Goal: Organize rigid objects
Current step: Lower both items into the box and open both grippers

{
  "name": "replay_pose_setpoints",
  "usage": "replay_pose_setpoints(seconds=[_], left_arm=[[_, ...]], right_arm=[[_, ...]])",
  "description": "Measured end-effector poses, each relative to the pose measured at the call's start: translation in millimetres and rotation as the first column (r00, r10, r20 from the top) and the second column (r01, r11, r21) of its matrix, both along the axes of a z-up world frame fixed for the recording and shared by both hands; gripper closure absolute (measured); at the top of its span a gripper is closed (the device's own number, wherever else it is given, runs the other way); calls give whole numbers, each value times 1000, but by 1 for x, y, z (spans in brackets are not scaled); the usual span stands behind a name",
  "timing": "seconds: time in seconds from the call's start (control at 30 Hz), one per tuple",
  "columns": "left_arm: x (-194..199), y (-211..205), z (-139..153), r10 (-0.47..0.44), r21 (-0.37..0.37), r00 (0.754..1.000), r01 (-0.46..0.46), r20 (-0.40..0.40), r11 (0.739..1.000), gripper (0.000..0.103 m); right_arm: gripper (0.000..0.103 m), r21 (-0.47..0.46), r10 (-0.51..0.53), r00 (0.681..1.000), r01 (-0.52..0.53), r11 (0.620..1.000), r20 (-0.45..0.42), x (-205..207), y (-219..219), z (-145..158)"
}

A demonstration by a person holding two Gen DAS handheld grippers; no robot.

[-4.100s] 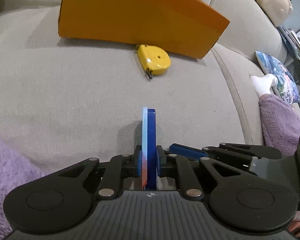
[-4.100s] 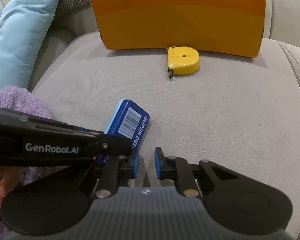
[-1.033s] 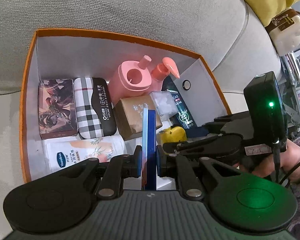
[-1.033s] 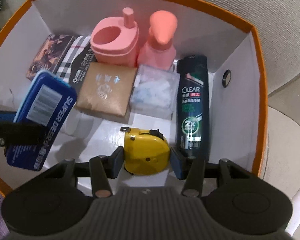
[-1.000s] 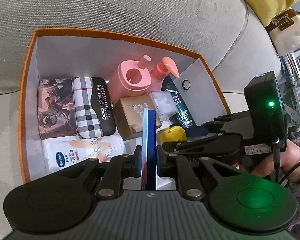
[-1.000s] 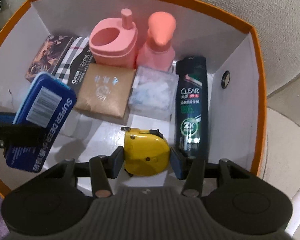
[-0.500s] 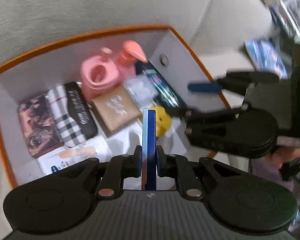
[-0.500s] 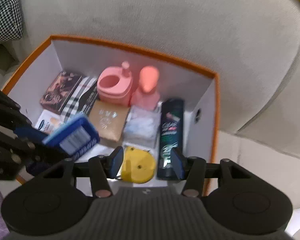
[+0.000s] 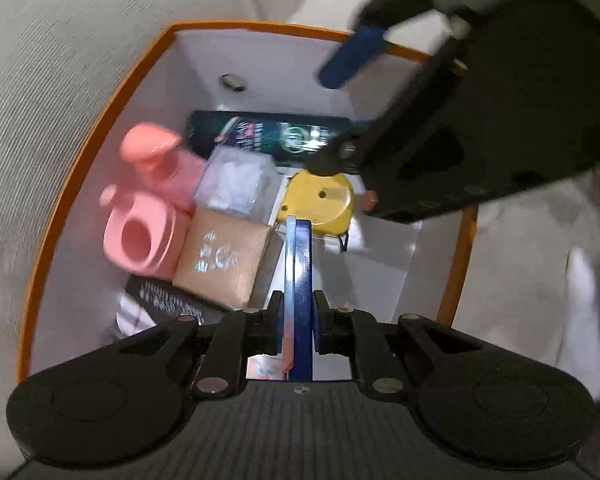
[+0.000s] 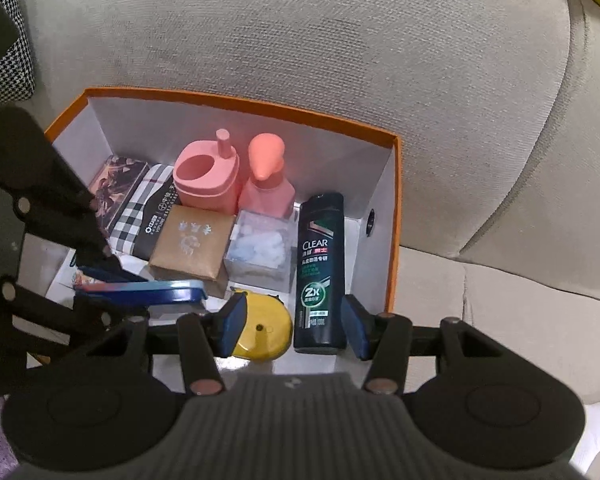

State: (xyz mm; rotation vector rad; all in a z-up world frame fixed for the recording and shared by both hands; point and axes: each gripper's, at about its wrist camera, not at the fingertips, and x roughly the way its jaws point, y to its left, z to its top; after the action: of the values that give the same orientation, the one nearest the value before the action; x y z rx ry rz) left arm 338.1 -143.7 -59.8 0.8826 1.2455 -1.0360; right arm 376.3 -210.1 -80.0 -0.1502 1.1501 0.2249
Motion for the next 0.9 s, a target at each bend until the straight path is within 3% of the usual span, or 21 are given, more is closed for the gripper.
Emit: replay_pose_setpoints(seconds=[0.13, 0.27, 0.4, 0.57, 0.63, 0.77, 0.83, 0.9], left_arm=[[-2, -6, -11, -88, 40, 995, 86, 50, 995, 88], [-5, -7, -15, -133, 24, 987, 131, 86, 991, 86], [-1, -2, -15, -82, 10, 993, 82, 85, 997, 74], [6, 19, -3, 25, -54, 1000, -25, 7, 998, 69], [12, 29, 2, 100, -69, 995, -101, -25, 992, 59], [28, 52, 6, 260, -71, 960, -268, -103, 961, 47], [35, 59, 3, 337, -48, 925, -350, -175, 936, 44], [39, 66, -1, 434, -15, 866, -451, -250, 892, 43]], right_arm=[[49, 2, -2, 1000, 2, 1000, 6, 1, 1, -2], [49, 11, 0, 1000, 0, 1000, 1, 1, 2, -3], [49, 6, 7, 1000, -7, 1000, 0, 0, 4, -5], [48, 5, 11, 1000, -11, 1000, -9, -2, 5, -6], [48, 4, 13, 1000, -13, 1000, -11, -4, 6, -7], [48, 4, 9, 1000, -8, 1000, -14, -6, 7, -6], [48, 4, 6, 1000, -6, 1000, -16, -6, 7, -6], [48, 6, 5, 1000, -5, 1000, -19, -6, 7, -5]])
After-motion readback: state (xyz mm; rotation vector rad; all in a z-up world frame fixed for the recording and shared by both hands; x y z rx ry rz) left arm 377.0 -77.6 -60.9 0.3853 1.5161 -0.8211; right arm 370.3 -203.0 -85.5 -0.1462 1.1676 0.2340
